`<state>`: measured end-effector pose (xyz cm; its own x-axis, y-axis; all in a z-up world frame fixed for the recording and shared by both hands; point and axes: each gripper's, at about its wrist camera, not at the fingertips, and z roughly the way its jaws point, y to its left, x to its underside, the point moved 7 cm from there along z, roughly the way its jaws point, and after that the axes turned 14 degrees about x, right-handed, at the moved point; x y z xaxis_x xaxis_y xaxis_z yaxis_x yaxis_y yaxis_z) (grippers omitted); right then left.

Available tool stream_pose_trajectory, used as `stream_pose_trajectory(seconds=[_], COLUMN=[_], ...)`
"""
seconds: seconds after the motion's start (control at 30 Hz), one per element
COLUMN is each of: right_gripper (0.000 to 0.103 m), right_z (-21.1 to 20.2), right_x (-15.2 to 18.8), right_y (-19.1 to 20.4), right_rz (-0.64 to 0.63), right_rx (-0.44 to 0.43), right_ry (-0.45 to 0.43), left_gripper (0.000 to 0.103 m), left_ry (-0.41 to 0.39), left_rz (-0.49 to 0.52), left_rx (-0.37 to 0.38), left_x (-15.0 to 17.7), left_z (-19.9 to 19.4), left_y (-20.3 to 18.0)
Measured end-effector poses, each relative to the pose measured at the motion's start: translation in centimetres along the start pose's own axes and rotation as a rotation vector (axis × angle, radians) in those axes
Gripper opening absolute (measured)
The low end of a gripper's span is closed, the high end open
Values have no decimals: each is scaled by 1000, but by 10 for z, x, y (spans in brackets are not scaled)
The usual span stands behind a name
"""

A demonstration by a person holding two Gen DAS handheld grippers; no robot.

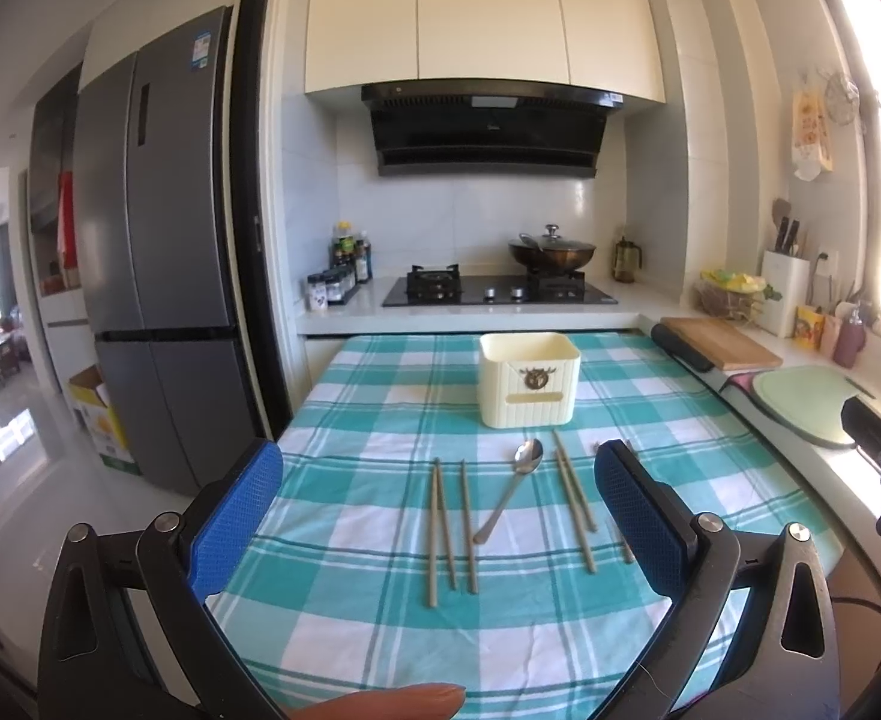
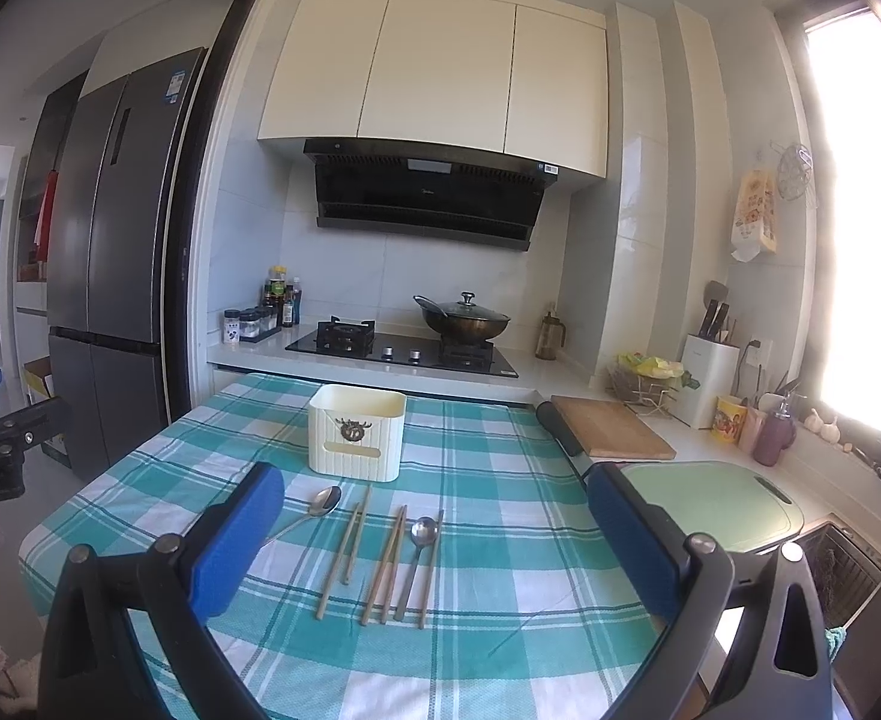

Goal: Organize utensils

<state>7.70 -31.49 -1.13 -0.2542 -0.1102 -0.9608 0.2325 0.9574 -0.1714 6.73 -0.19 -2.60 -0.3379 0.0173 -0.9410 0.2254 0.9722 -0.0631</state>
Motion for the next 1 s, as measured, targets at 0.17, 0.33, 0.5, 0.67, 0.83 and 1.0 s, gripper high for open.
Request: stream_pose_trajectory(seconds=[0.17,0.33,0.5,0.67,0.83,1.0], right_gripper=[103,103,103,103,103,103], right_z=[2,2,2,2,2,2], right_x=[1,2,3,3,3,3], right_y=[-1,-1,0,0,0,0], right_rz=[3,2,1,1,0,1], right_rx=[0,1,1,2,2,2], right_ry=[6,7,8,7,7,7], left_gripper=[103,103,103,103,103,103], left_ry=[1,2,1,0,-1,-1], left_rz=[3,3,6,2,4,3], left_rx=[4,4,8,8,8,8], left_x=[0,0,-1,0,0,0], left_z=[0,0,0,1,1,1], left_y=[-2,-2,-6,-7,-6,-6])
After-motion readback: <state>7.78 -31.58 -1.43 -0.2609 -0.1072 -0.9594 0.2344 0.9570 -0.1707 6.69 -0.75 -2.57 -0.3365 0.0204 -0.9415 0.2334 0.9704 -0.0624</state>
